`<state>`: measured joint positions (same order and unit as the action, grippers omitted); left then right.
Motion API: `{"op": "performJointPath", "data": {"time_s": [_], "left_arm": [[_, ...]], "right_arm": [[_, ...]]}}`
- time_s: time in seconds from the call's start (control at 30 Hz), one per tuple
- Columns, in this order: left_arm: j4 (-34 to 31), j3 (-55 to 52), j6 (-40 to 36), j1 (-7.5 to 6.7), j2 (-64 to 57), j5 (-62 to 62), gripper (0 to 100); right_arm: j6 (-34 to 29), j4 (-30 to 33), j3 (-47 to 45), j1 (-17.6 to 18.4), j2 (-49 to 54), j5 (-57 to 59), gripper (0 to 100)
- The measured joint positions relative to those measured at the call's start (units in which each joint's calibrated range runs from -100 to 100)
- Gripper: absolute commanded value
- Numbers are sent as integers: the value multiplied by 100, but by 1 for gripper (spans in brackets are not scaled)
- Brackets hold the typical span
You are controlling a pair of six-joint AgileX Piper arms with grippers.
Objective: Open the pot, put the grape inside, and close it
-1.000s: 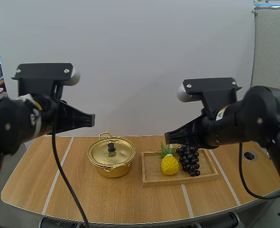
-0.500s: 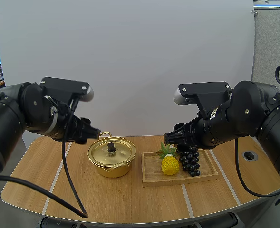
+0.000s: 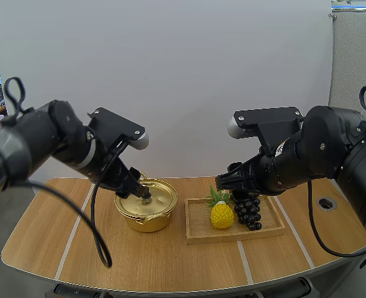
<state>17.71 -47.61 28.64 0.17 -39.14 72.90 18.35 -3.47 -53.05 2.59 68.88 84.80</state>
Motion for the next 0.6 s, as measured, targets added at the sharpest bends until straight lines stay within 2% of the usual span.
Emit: {"op": "performJointPath", "data": {"time_s": [0.17, 0.23, 0.43, 0.6], "left_arm": [[51, 878, 224, -8, 1079, -36, 100], [51, 1154, 257, -57, 1491, -17, 100], [65, 1539, 299, -324, 2409, -67, 100], [65, 1614, 299, -354, 3039, -294, 100]], "right_arm": [[0, 9, 0, 0, 0, 47, 100], [0, 9, 0, 0, 0, 83, 100], [0, 9, 0, 0, 0, 121, 100], [0, 9, 0, 0, 0, 137, 100]]}}
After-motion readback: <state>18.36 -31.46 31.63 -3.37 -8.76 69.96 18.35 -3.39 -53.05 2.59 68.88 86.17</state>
